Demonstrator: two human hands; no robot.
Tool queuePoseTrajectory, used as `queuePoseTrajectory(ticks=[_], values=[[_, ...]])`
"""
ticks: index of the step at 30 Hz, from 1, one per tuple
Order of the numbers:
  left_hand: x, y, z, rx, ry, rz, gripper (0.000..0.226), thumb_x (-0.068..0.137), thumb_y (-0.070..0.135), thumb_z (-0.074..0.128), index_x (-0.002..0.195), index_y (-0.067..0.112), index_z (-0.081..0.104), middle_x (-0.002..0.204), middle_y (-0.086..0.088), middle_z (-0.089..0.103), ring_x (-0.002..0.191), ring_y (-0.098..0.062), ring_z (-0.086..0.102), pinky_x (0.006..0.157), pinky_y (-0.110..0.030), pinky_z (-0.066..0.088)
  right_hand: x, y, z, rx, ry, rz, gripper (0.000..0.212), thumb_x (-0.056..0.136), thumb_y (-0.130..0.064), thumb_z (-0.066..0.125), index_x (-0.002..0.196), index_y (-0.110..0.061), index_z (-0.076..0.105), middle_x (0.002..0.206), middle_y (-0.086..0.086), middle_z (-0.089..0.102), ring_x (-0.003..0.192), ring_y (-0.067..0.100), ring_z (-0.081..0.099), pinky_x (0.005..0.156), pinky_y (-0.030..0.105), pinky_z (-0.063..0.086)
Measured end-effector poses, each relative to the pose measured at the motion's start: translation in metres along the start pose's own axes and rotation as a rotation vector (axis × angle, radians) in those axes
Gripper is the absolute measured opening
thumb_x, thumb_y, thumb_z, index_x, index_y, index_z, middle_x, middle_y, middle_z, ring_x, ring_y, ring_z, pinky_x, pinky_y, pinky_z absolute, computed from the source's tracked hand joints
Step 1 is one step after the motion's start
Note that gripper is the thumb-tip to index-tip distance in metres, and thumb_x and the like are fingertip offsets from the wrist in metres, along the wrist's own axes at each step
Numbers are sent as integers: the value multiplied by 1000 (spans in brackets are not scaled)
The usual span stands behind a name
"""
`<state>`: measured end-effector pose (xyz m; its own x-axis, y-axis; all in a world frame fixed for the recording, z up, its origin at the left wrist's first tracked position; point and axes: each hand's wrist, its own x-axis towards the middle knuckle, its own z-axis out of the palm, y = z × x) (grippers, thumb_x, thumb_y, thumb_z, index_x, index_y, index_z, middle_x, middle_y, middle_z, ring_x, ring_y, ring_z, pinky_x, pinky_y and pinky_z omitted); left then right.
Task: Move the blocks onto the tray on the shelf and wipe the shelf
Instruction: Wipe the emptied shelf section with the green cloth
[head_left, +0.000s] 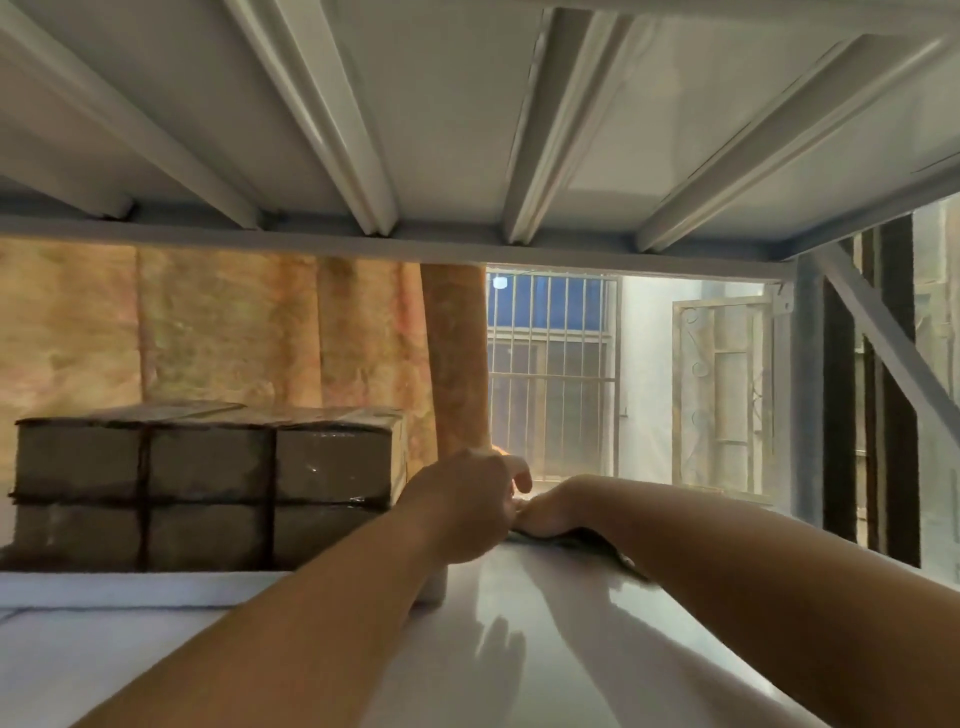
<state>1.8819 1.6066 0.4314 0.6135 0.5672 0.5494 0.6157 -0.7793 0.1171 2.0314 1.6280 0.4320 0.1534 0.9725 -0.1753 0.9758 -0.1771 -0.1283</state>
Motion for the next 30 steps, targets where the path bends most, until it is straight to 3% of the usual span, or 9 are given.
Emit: queuePoseTrajectory(ticks=[3, 10, 13, 16, 19, 22, 25, 27, 30], values=[[2, -7, 0, -19, 7, -15, 32, 91, 18, 40, 113, 28, 61, 118, 1, 63, 107, -18, 58, 91, -39, 50, 28, 9, -5, 2, -7, 22, 65, 96, -60, 14, 153, -32, 2, 160, 1, 16, 146, 25, 17, 116, 39, 13], [9, -12, -9, -26, 0, -26, 31, 91, 14, 42, 113, 26, 61, 123, 1, 61, 112, -20, 56, 93, -41, 49, 81, 22, 6, 12, 171, -15, 81, 82, -72, 8, 153, -32, 10, 161, 2, 16, 148, 26, 13, 119, 47, 7], [7, -6, -8, 0, -46, 4, 29, 92, 17, 44, 112, 23, 64, 121, -2, 62, 111, -21, 55, 93, -41, 48, 60, 15, 8, 84, 175, -39, 69, 93, -61, 18, 150, -23, 21, 154, 5, 31, 141, 25, 30, 117, 45, 20], [4, -1, -12, 3, -68, 35, 29, 91, 15, 45, 108, 19, 68, 115, -1, 65, 105, -19, 57, 91, -38, 50, 35, 6, 7, 142, 69, -93, 63, 98, -54, 18, 152, -20, 17, 154, 7, 29, 141, 24, 29, 117, 44, 20], [4, -2, -12, -20, -76, 14, 28, 90, 13, 46, 106, 18, 69, 115, 0, 65, 105, -16, 58, 89, -31, 49, 10, -2, 10, 115, 17, -152, 58, 99, -54, 16, 151, -27, 17, 156, 2, 24, 143, 21, 24, 119, 41, 18], [4, -2, -8, 20, -82, 22, 28, 90, 14, 46, 105, 18, 69, 115, 2, 65, 105, -16, 58, 91, -33, 50, -7, -4, 15, 48, 18, -199, 62, 95, -63, 15, 151, -39, 5, 160, -6, 12, 147, 19, 13, 120, 44, 11], [2, -2, -5, 32, -100, 21, 27, 92, 17, 46, 106, 17, 69, 116, 0, 64, 103, -16, 59, 92, -35, 50, -18, -6, 23, -62, -3, -240, 73, 77, -82, 10, 144, -55, -4, 162, -11, -2, 149, 19, -2, 118, 52, 1], [3, -3, -1, 48, -118, 23, 28, 95, 23, 43, 102, 14, 69, 109, -3, 66, 96, -18, 60, 86, -36, 51, -23, -3, 28, -135, -7, -231, 85, 63, -89, 4, 142, -58, -5, 161, -11, -7, 148, 23, -11, 116, 56, -5], [6, -3, 2, 42, -98, 28, 37, 97, 35, 40, 81, 11, 63, 77, -1, 61, 72, -16, 55, 63, -30, 42, -51, 0, 33, -218, 7, -242, 75, 80, -78, 1, 148, -48, -3, 160, -9, -13, 145, 22, -19, 114, 58, -13]])
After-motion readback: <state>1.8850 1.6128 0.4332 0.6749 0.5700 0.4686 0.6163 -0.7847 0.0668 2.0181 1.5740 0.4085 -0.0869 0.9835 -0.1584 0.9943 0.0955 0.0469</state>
